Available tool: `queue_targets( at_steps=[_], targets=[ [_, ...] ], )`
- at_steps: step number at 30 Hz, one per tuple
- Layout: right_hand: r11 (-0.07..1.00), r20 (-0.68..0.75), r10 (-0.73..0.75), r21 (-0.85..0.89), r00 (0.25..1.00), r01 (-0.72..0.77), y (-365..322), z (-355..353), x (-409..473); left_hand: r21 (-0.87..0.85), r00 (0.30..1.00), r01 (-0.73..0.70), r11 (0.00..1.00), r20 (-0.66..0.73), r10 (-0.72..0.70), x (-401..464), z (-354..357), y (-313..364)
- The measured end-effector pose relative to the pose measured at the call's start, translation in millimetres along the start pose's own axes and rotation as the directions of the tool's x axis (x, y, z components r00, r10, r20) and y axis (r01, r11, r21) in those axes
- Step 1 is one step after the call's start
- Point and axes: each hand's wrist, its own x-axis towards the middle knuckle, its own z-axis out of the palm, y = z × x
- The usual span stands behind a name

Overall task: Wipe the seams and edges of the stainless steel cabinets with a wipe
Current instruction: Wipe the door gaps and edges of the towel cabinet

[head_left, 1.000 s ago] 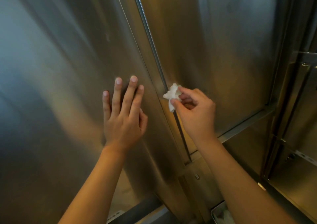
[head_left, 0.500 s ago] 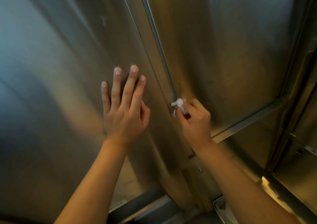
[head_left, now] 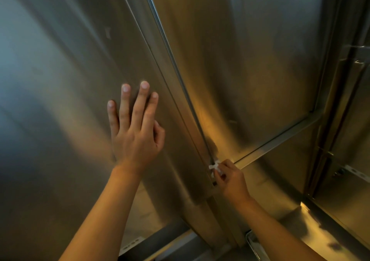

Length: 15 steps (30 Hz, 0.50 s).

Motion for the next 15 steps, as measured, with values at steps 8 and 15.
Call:
queue_targets(
  at_steps=[8, 15],
  targets=[
    [0.980, 0.174, 0.191, -0.088, 0.966, -0.178, 20, -6, -14, -0.026, 0.999, -0.007, 1.000, 0.039, 0.008, 1, -3, -1],
    [0.999, -0.010, -0.033, -0.022, 0.999, 0.033, -85, -44, 48, -0.033, 0.998, -0.001, 0.999, 0.070, 0.004, 0, -3, -2]
  ],
)
